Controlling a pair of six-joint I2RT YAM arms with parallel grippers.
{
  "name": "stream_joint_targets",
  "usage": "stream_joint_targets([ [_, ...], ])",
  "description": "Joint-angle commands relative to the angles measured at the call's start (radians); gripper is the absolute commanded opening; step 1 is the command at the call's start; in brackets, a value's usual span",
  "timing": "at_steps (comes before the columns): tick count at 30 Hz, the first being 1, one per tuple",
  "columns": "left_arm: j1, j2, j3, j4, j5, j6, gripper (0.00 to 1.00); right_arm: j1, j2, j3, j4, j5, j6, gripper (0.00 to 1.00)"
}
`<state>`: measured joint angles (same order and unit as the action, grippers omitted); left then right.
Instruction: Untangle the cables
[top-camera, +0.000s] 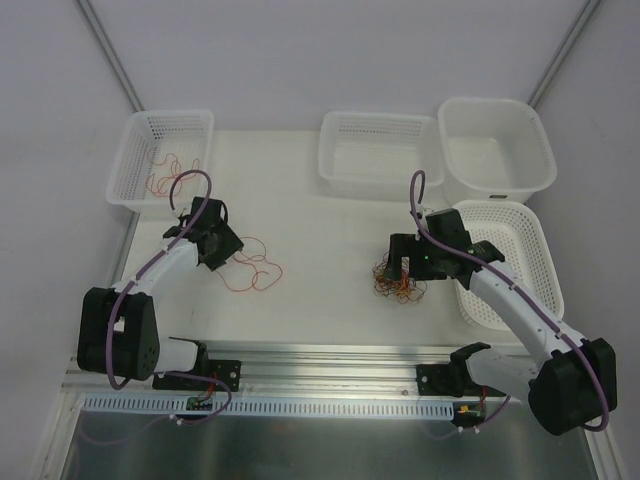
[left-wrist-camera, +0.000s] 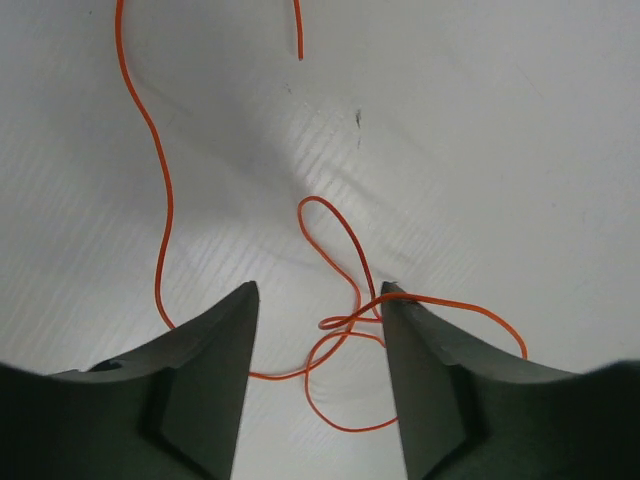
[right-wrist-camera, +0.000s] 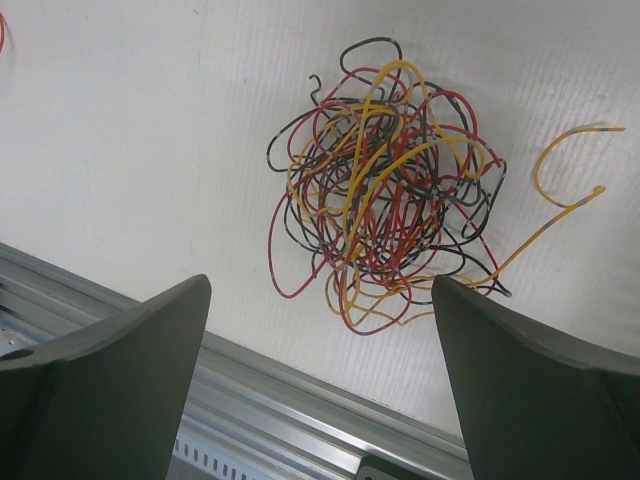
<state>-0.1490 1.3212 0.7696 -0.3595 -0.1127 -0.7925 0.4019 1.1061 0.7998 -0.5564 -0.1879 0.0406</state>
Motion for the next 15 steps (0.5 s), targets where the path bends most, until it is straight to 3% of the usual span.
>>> stream_joint_targets([
  [1,0.005,0.006,-0.007,0.022,-0.048,-0.045,0.55,0.005,-0.025,-0.008,0.016,0.004,-0.019,0.97],
  [3,0.005,0.000,-0.006,0.024,-0.044,-0.048,0.77,0.005,-0.026,-0.013,0.018,0.004,-0.022,0.97],
  [6,0.005,-0.023,-0.006,0.021,-0.030,-0.051,0.94,0.006,-0.026,-0.017,0.019,0.002,-0.028,0.97],
  [15,0.005,-0.071,-0.043,-0.027,-0.102,-0.080,0.99,0.005,-0.019,-0.033,0.039,-0.013,-0.036,0.97],
])
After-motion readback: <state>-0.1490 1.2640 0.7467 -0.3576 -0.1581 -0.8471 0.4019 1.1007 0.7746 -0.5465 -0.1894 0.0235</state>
